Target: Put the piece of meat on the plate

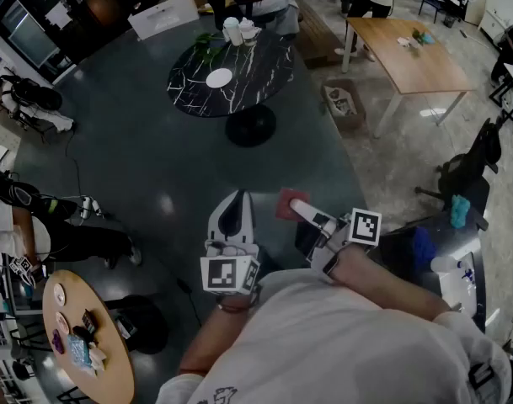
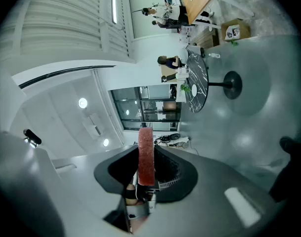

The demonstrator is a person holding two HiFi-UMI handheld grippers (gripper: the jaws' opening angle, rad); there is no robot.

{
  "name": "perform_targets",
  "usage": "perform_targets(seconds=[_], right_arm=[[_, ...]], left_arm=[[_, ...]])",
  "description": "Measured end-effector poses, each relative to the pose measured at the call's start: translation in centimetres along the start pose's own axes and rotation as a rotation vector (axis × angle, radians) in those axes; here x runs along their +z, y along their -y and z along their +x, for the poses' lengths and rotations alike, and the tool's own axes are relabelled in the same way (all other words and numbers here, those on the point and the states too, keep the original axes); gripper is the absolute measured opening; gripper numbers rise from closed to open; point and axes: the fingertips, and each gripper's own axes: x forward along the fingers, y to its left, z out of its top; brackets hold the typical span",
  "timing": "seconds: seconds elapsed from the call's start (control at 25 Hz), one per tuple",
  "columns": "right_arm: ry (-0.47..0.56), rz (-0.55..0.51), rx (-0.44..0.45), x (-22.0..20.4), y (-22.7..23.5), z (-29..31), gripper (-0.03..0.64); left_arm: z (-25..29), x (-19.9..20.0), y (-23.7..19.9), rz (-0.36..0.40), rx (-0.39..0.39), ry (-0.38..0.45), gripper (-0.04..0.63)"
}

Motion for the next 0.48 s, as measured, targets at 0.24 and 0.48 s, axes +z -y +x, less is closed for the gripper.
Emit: perform_targets(seconds=[0.24, 0.48], right_arm=[[0.015, 0.015, 0.003, 0.3, 0.2, 0.4, 0.091], [0.011, 0.000, 0.000, 0.6, 0.4, 2.2, 0.091]], left_arm=[[0.4, -0.3, -0.6, -0.009, -0.002, -0.004, 0.005], [1.2, -0.5, -2.2, -0.016, -0.004, -0.004, 0.005]])
